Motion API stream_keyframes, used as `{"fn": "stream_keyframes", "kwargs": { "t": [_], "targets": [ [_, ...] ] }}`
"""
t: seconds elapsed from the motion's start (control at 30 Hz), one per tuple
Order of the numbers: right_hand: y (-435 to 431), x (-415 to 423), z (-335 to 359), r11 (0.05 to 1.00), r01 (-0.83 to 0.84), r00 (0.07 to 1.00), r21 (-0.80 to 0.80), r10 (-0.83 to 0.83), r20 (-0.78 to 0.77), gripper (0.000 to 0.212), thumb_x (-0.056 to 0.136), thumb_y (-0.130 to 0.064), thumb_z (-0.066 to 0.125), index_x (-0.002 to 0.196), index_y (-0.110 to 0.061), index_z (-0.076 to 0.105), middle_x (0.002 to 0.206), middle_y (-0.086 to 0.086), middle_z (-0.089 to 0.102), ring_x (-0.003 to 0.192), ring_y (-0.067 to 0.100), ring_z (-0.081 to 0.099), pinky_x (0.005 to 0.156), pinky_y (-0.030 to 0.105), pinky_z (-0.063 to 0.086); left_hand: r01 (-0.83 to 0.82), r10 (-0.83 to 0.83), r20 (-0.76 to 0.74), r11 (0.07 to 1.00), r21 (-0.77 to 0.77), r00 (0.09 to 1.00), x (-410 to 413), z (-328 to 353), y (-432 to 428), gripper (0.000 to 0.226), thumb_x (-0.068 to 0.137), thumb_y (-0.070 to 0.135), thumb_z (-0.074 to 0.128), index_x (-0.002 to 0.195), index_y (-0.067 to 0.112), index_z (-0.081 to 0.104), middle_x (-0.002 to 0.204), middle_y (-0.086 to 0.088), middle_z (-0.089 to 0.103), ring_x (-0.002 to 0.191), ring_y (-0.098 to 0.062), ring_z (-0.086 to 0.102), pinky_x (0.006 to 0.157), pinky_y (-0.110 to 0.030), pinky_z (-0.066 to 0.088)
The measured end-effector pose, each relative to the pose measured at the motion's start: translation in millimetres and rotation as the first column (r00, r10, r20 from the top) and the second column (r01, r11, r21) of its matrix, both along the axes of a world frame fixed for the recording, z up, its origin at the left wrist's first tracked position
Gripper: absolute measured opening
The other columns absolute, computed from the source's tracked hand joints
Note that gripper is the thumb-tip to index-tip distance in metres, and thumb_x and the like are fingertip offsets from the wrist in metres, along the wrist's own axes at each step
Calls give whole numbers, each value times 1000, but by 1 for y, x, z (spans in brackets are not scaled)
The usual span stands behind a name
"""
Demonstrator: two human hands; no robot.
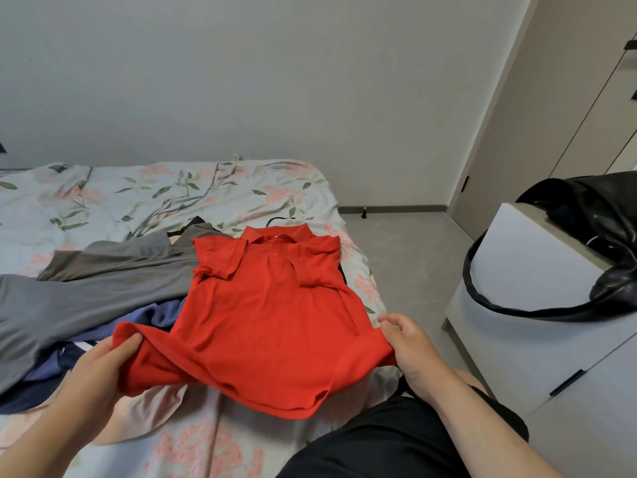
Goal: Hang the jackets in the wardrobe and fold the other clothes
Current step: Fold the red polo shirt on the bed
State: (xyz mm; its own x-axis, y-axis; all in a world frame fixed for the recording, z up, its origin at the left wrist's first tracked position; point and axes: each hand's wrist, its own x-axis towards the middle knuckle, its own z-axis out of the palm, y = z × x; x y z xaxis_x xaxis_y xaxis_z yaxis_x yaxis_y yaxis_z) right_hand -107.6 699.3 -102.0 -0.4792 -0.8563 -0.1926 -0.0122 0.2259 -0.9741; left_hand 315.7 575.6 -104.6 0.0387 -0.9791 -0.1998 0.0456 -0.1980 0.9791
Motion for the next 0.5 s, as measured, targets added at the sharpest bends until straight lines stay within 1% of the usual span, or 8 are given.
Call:
{"fn": "stream_keyframes", "kwargs": {
  "t": [0.03,0.07,0.13,0.2,0.27,0.33,0.43,0.5],
  "targets": [
    [0,0,1,999,-43,999,10,42,21,8,94,-22,65,94,-20,73,98,3,74,91,20,68,85,39,57,12,-12,38,1000,1,999,-3,3,1,19,99,18,52,99,6,66,78,-16,72,65,-30,65,53,-29,49],
    [1,-1,2,996,-87,996,25,86,22,6,90,-20,71,87,-20,76,95,1,75,90,18,69,83,36,57,19,-19,73,1000,2,997,-5,5,0,19,99,20,53,98,6,66,75,-16,69,60,-28,61,49,-25,45],
    [2,-5,6,988,-140,990,61,141,-24,16,82,-10,78,70,-21,76,76,-5,72,71,12,65,68,26,54,37,-37,89,999,4,995,-8,10,-2,20,100,23,52,102,9,66,80,-21,67,60,-29,59,46,-25,43],
    [3,-9,10,991,-124,991,51,126,-36,26,85,-6,73,64,-20,69,61,-7,61,56,8,53,54,22,46,61,-60,86,998,-8,994,-9,15,-4,23,101,26,50,108,8,64,85,-25,64,63,-33,57,51,-32,43],
    [4,-15,14,996,-85,994,35,87,-69,28,92,-8,66,67,-20,62,54,-8,56,49,5,46,47,18,38,49,-46,91,998,-29,995,-9,20,-5,26,101,27,50,109,7,63,84,-26,63,64,-36,57,53,-37,44],
    [7,-19,21,997,-78,992,28,81,-98,25,95,-9,60,73,-19,58,53,-7,56,46,6,44,44,19,34,41,-36,90,998,-51,995,-7,25,-5,26,100,28,50,107,7,64,87,-28,65,68,-43,60,54,-46,48],
    [18,-20,36,996,-91,996,18,91,-24,11,96,-8,59,93,-16,66,71,3,66,51,10,54,43,22,41,39,-34,77,996,-76,996,-2,34,-1,25,99,27,52,104,7,66,93,-33,68,76,-56,63,58,-68,48],
    [29,-20,50,991,-134,989,18,133,59,14,92,-11,67,106,-15,68,83,6,72,58,11,63,47,23,49,58,-56,39,995,-76,998,5,38,2,27,98,27,52,105,7,68,96,-29,70,77,-60,62,57,-79,43]
  ]
}}
